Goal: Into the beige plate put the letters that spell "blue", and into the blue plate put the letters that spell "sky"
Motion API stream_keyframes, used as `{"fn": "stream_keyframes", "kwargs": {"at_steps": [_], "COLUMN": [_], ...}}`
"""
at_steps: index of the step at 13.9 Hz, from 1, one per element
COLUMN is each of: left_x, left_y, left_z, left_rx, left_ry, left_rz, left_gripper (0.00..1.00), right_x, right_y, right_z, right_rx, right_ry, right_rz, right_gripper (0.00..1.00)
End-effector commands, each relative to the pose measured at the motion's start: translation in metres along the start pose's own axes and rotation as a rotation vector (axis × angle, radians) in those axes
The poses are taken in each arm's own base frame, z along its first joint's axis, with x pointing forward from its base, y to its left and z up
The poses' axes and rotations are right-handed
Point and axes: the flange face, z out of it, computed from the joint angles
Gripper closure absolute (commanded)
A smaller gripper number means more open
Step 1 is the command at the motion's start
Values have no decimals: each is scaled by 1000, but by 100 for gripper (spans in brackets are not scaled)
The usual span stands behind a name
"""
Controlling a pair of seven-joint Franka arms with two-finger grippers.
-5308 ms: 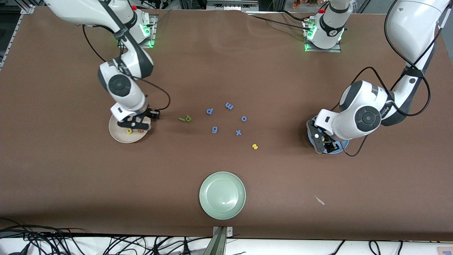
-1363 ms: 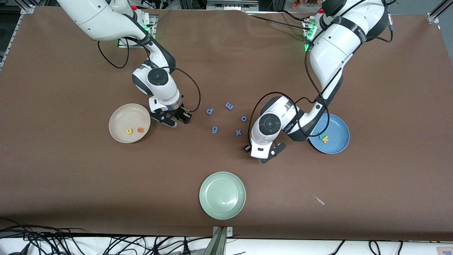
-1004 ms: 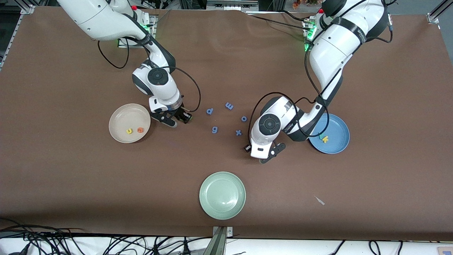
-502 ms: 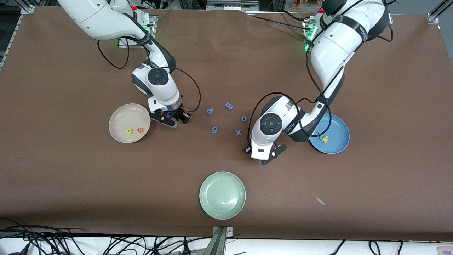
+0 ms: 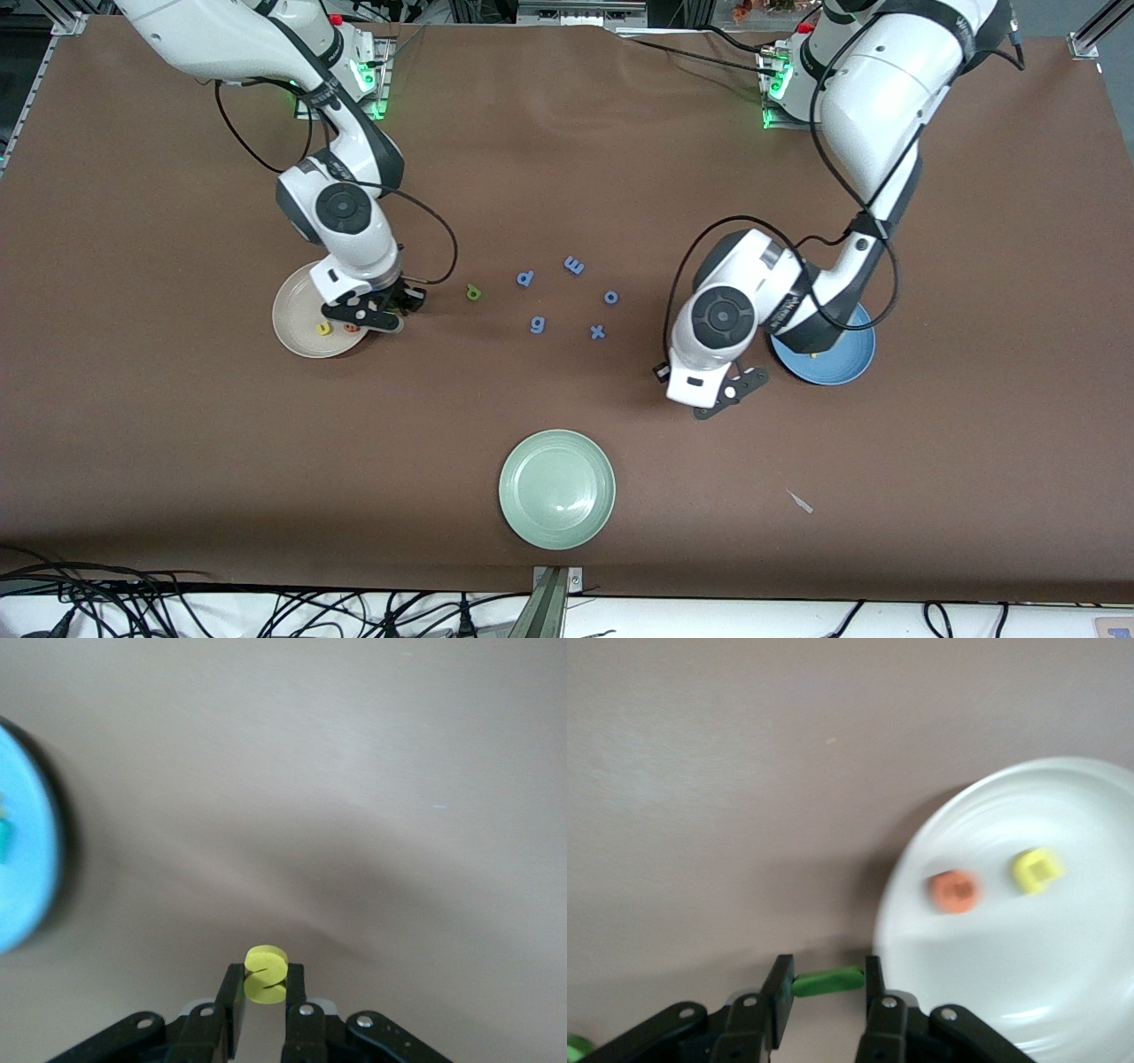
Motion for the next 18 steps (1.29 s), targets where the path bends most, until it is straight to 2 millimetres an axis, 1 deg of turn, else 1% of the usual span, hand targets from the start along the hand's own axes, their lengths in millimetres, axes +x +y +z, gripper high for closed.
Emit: {"fn": "stream_keyframes", "kwargs": {"at_steps": [1, 2, 3, 4, 5, 6, 7, 8, 9, 10, 11, 12, 13, 14, 15, 16, 17, 18], "left_x": [12, 22, 33, 35, 35, 39, 48, 60, 62, 61, 60, 56, 57, 55, 53, 53, 51, 44], "left_y": [-44, -68, -91, -110, -125, -143, -160, -178, -187, -192, -201, -210, -214, -214, -215, -217, -219, -215], "left_z": [-10, -6, -3, 0, 3, 9, 13, 19, 28, 37, 50, 68, 78, 82, 81, 70, 55, 29], "left_rx": [55, 72, 84, 102, 115, 124, 122, 116, 108, 97, 79, 63, 34, 30, 38, 54, 80, 93], "left_ry": [-37, -52, -68, -81, -92, -108, -121, -139, -150, -156, -160, -151, -132, -131, -137, -142, -155, -153], "left_rz": [124, 170, 218, 254, 284, 313, 348, 384, 423, 439, 440, 452, 458, 460, 464, 462, 459, 467], "left_gripper": [100, 100, 100, 100, 100, 100, 100, 100, 100, 100, 100, 100, 71, 23, 0, 0, 0, 0], "right_x": [10, 10, 8, 8, 8, 7, 5, 1, -6, -13, -18, -20, -25, -30, -37, -42, -46, -48], "right_y": [52, 59, 64, 64, 64, 62, 57, 38, 18, -1, -23, -41, -59, -71, -86, -98, -111, -121], "right_z": [-11, -8, -4, -2, -2, -2, -4, -10, -13, -12, -11, -10, -12, -12, -11, -6, -4, -1], "right_rx": [-50, -56, -56, -54, -46, -28, -3, 24, 35, 45, 66, 87, 105, 122, 138, 159, 185, 194], "right_ry": [-18, -26, -30, -31, -38, -54, -68, -71, -72, -81, -88, -99, -100, -94, -89, -89, -82, -71], "right_rz": [-161, -181, -183, -180, -161, -130, -97, -61, -1, 69, 112, 192, 296, 353, 360, 370, 377, 369], "right_gripper": [61, 61, 56, 26, 16, 11, 10, 11, 11, 10, 11, 11, 10, 10, 10, 10, 10, 11]}}
